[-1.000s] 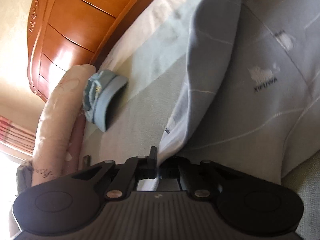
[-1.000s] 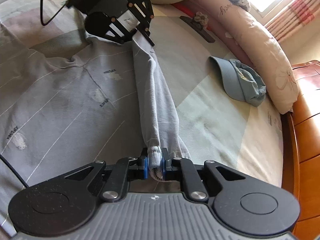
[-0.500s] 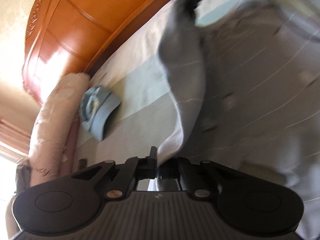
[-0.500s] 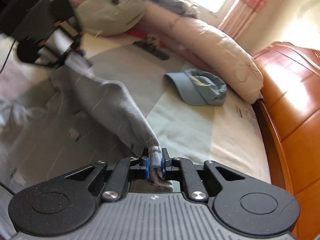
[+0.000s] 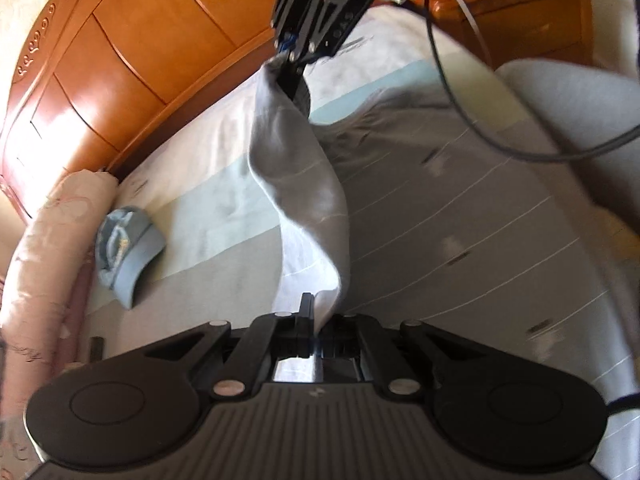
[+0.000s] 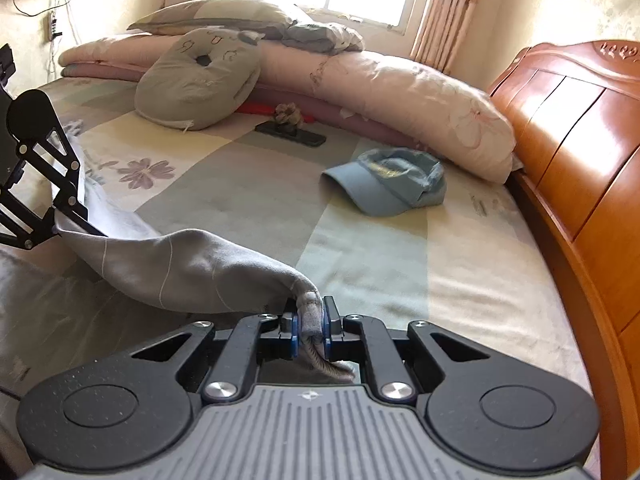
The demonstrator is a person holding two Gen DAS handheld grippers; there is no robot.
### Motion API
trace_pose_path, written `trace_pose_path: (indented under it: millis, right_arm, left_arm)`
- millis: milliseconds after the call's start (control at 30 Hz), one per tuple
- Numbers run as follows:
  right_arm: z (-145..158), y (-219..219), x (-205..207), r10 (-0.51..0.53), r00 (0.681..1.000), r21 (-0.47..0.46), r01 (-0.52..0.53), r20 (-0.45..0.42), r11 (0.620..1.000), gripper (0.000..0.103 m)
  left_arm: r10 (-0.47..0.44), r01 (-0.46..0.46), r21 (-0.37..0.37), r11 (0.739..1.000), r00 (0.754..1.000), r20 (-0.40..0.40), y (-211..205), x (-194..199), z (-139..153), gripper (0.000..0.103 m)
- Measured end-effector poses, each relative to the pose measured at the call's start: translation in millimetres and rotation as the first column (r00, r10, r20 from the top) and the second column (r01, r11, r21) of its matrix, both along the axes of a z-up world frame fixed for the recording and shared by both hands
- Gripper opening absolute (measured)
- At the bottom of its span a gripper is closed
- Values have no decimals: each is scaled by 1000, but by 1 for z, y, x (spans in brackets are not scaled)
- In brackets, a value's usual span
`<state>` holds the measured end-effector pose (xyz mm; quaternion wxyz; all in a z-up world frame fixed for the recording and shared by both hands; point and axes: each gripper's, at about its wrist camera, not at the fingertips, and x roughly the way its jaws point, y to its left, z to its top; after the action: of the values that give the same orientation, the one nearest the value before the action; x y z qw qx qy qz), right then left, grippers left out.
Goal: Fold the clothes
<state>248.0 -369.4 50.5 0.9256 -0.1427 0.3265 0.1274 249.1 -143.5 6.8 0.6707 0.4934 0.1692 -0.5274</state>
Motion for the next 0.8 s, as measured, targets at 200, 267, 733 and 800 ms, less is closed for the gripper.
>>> trace_pose_path:
  millis: [200,267,733,800]
  right_arm:
    - [-12,2,-12,49,996,-23,-51,-75,998,14]
    - [-18,2,-16,55,993,-38,-59,-102,997,14]
    - [-54,-14,-19,3,966,-135,-39,-258,990,17]
    - [-60,-12,-20,1,963,-162,-46,-269,986,19]
  left_arm:
    - [-37,36,-13,999,989,-140,-4,-9,6,0]
    - [-52,50,-17,999,980,-193,-8,-9,6,0]
    - [-106,125,19,992,905,-413,-50,-8,-35,0]
    - [-99,123,31,992,903,-418,-53,-8,-42,0]
